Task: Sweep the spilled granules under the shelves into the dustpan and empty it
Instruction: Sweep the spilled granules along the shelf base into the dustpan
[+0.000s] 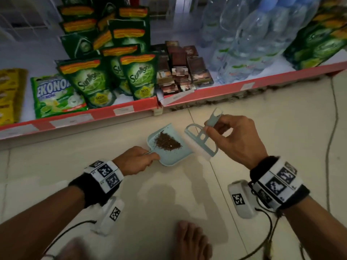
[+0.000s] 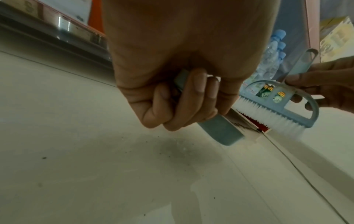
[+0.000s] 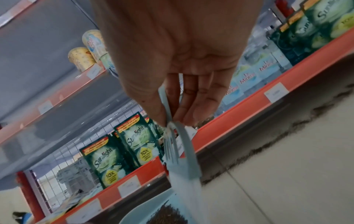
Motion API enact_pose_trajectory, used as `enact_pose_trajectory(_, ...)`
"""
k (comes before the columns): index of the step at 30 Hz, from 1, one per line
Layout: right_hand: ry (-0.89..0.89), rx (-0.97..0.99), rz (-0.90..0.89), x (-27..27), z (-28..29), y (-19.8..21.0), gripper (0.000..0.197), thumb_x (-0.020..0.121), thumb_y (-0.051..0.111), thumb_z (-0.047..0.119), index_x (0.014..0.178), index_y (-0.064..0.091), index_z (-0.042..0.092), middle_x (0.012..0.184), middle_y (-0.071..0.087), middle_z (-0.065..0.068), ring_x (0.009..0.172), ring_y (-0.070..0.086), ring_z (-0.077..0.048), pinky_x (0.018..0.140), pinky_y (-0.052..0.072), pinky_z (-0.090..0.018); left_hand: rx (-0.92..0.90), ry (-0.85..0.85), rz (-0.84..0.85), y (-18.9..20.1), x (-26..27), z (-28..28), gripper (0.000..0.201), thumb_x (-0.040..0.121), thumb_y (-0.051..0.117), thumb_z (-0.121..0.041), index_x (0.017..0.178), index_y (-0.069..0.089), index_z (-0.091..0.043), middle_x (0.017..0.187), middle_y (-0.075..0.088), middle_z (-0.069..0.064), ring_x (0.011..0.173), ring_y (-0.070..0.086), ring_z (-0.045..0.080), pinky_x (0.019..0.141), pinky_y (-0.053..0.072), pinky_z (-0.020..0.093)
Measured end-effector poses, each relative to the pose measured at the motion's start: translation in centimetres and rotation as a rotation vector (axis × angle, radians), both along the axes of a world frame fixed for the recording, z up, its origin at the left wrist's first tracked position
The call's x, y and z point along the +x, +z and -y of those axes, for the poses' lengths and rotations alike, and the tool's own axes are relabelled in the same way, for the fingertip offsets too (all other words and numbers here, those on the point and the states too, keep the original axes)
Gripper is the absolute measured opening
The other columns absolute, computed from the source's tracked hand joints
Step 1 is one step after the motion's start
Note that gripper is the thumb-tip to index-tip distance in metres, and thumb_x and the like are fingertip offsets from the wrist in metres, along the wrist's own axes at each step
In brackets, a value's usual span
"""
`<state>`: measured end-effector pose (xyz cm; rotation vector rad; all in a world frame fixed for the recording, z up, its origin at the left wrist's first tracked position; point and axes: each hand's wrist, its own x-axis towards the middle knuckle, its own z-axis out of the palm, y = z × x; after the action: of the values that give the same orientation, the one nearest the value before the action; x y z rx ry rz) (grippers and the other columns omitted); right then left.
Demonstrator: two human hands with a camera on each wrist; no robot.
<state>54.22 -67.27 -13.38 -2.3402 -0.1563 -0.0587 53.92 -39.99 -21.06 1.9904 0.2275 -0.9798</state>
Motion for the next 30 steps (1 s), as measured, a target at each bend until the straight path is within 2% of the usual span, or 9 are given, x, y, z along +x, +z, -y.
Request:
enact_pose_trajectory(3, 0.037, -0.113, -0.029, 1.8, 1.1, 0.4, 0.009, 0.083, 0.072, 0.029, 0.086, 0.074, 0.021, 0.075, 0.073, 0.009, 0.067, 0.069, -0.005, 0.07, 0.06, -0.033, 0.002, 0.009, 0.003, -0.8, 0.4, 1.4, 0.04, 0.089, 0.064, -0.039, 0.058, 0.052, -0.017, 0.041, 0.041, -0.008, 0.034, 0.034, 0.008, 0.039, 0.029, 0.015)
enact_pose_trajectory(7, 0.064, -0.187, -0.095, 4.7, 1.8, 0.6, 0.005, 0.079, 0.074, 0.028, 0.081, 0.072, 0.023, 0.075, 0.073, 0.006, 0.069, 0.068, -0.013, 0.072, 0.059, -0.04, -0.014, 0.055, -0.01, -1.8, 1.0, 2.4, 0.038, 0.088, 0.065, -0.039, 0.06, 0.053, -0.016, 0.041, 0.042, -0.009, 0.033, 0.035, 0.007, 0.037, 0.029, 0.014)
enact_pose_trajectory(10, 0.09, -0.188, -0.098, 6.7, 1.9, -0.1, 0.019, 0.081, 0.076, 0.024, 0.1, 0.077, 0.02, 0.09, 0.076, 0.0, 0.082, 0.071, -0.018, 0.082, 0.058, -0.038, -0.014, 0.119, 0.005, -3.0, 2.3, 3.0, 0.038, 0.087, 0.065, -0.041, 0.061, 0.052, -0.017, 0.04, 0.042, -0.01, 0.033, 0.035, 0.007, 0.037, 0.028, 0.015)
enact_pose_trajectory(12, 0.129, -0.269, -0.108, 7.9, 2.0, -0.8, 0.028, 0.083, 0.075, 0.022, 0.111, 0.074, 0.016, 0.1, 0.076, -0.003, 0.09, 0.071, -0.021, 0.087, 0.057, -0.037, -0.031, 0.12, 0.031, -3.8, 3.2, 3.5, 0.039, 0.087, 0.064, -0.043, 0.061, 0.051, -0.017, 0.041, 0.041, -0.008, 0.034, 0.034, 0.009, 0.039, 0.028, 0.018)
enact_pose_trajectory(15, 0.158, -0.436, -0.143, 9.6, 2.2, -1.7, 0.023, 0.086, 0.07, 0.022, 0.107, 0.077, 0.016, 0.105, 0.075, -0.007, 0.095, 0.07, -0.027, 0.088, 0.055, -0.04, -0.054, 0.104, 0.074, -4.7, 4.1, 4.3, 0.04, 0.086, 0.063, -0.044, 0.06, 0.052, -0.017, 0.042, 0.043, -0.007, 0.036, 0.036, 0.011, 0.047, 0.03, 0.024)
enact_pose_trajectory(18, 0.124, -0.513, -0.137, 10.0, 2.3, -1.9, 0.024, 0.088, 0.066, 0.02, 0.11, 0.075, 0.019, 0.111, 0.073, -0.005, 0.104, 0.066, -0.028, 0.09, 0.053, -0.04, -0.047, 0.076, 0.113, -5.3, 4.4, 4.9, 0.042, 0.085, 0.062, -0.047, 0.056, 0.05, -0.019, 0.043, 0.045, -0.008, 0.038, 0.039, 0.01, 0.053, 0.033, 0.027)
enact_pose_trajectory(23, 0.03, -0.581, -0.071, 9.0, 3.9, -1.7, 0.026, 0.094, 0.058, 0.029, 0.116, 0.072, 0.029, 0.111, 0.073, -0.009, 0.097, 0.067, -0.036, 0.08, 0.056, -0.042, -0.051, 0.061, 0.124, -5.7, 5.3, 6.2, 0.042, 0.087, 0.061, -0.045, 0.055, 0.05, -0.019, 0.041, 0.046, -0.008, 0.041, 0.041, 0.012, 0.057, 0.035, 0.03)
enact_pose_trajectory(26, 0.072, -0.693, -0.055, 9.2, 4.3, -2.8, 0.029, 0.098, 0.05, 0.037, 0.122, 0.067, 0.036, 0.116, 0.072, -0.003, 0.097, 0.068, -0.034, 0.075, 0.056, -0.042, -0.068, 0.087, 0.127, -5.8, 5.8, 6.8, 0.042, 0.087, 0.06, -0.046, 0.055, 0.05, -0.02, 0.041, 0.046, -0.007, 0.043, 0.041, 0.014, 0.058, 0.035, 0.031)
enact_pose_trajectory(30, 0.176, -0.681, 0.096, 10.9, 3.3, -5.7, 0.029, 0.092, 0.065, 0.022, 0.118, 0.07, 0.031, 0.12, 0.07, 0.006, 0.094, 0.07, -0.026, 0.058, 0.054, -0.036, -0.044, 0.163, 0.152, -6.6, 5.6, 7.2, 0.043, 0.088, 0.059, -0.045, 0.056, 0.046, -0.019, 0.043, 0.043, -0.007, 0.046, 0.04, 0.016, 0.058, 0.035, 0.031)
